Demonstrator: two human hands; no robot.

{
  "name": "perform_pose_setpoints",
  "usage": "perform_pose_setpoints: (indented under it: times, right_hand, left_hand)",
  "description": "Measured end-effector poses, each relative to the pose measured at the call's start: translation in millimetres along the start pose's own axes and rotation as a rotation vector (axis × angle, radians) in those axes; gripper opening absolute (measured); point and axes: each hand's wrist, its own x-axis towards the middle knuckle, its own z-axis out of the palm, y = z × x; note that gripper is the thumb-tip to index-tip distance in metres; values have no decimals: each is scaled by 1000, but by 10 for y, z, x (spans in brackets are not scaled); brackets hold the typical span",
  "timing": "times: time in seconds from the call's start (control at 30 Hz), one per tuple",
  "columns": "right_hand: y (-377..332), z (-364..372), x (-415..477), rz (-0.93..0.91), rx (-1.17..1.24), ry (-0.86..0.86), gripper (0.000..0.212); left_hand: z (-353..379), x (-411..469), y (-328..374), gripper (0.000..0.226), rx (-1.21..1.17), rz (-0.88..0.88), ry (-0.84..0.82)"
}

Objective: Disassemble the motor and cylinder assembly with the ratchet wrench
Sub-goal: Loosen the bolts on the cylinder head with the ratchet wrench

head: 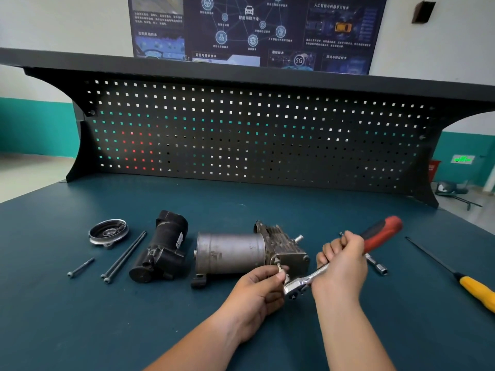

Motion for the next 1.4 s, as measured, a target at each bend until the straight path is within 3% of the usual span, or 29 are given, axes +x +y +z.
perform_pose_setpoints:
  times: [0.2,0.3,0.4,0.53,0.67,0.93,1.13,1.27,1.4]
  right_hand:
    - [56,163,-264,-382,-333,-316,18]
    - [150,209,-399,-584,-558,-580,17]
    - [238,256,-510,-776,-850,-841,17]
    - [335,294,-545,-908,-1022,-966,18]
    - [285,285,-489,-719,-830,-850,16]
    - [23,168,-141,-145,-193,-288,28]
    - [28,-124,141,269,164,34,29]
    - [62,-221,154,304,216,98,28]
    - [5,-98,31,36,101,-1,25]
  left_hand:
    - [-1,-13,14,15,17,-9,-6]
    - [12,-49,35,6,63,28,-48]
    - [10,-78,71,18,4,65,-115]
    - [0,-91,95,28,-109,60,-164]
    - [-1,-78,83,24,-1,68,-147]
    - [28,-36,30,16,-59,-14,-17]
    - [23,-11,11,12,-23,1,-34]
    - [19,-20,5,12,-3,6,-11]
    - [12,-6,15,11,22,-15,-6]
